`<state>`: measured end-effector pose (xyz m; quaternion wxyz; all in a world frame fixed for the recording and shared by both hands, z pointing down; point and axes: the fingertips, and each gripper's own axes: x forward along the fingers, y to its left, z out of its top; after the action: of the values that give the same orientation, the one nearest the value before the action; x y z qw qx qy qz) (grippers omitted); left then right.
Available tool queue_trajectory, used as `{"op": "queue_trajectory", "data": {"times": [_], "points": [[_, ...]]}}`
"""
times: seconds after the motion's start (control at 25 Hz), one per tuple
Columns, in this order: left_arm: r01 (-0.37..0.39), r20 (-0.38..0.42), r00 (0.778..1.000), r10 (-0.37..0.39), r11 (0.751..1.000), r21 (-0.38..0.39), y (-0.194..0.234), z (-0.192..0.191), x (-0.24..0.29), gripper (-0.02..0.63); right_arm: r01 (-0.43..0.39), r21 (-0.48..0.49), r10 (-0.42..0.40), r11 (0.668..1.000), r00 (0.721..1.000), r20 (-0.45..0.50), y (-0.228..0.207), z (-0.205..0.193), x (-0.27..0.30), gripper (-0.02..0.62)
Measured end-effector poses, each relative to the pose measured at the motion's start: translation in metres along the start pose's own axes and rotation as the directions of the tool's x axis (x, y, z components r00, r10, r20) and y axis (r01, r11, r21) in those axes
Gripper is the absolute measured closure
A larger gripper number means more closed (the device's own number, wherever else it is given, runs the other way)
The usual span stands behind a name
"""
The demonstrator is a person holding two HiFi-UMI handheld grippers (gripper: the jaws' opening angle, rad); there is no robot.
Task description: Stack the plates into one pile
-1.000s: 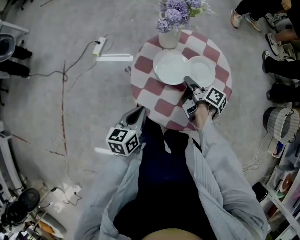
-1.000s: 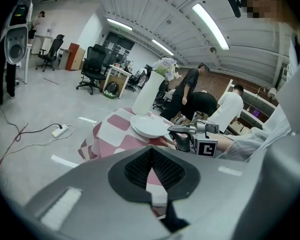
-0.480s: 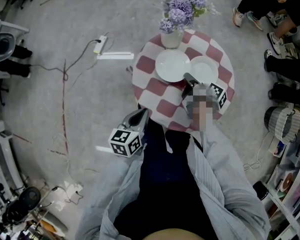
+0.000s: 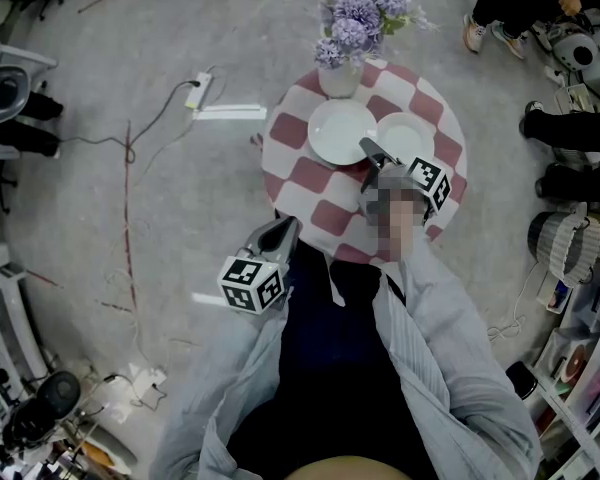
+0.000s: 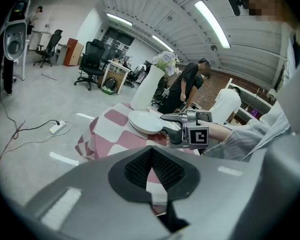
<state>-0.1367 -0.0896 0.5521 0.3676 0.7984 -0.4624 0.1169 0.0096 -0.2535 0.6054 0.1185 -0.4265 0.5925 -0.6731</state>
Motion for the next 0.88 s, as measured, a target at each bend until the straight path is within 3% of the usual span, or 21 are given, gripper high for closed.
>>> {"op": "queue_trajectory", "data": {"times": [0.2,0.4,0.56,0.88], "points": [[0.001,0.002,1.000,-0.001,1.000,0.000,0.000,0.002,0.000,0.592,0.012,-0.005,-0.012,1.000,1.000,-0.004,0.012,0.001,0.005,0.289],[-0.012,0.005,1.000,0.012,1.000,-0.005,0.005,0.001,-0.001,0.592,0.058,-0.024,-0.059,0.998,0.998,-0.008,0.017,0.003,0.014,0.200],[-0.017,0.015,1.000,0.017,1.000,-0.008,0.005,0.003,-0.003,0.592,0.037,0.017,-0.037,0.999,0.998,-0.043,0.028,-0.001,0.016,0.103],[-0.010,0.027,1.000,0.010,1.000,0.003,-0.003,0.005,-0.003,0.592,0.081,-0.020,-0.082,0.997,0.992,-0.099,0.022,-0.015,0.003,0.025]]}}
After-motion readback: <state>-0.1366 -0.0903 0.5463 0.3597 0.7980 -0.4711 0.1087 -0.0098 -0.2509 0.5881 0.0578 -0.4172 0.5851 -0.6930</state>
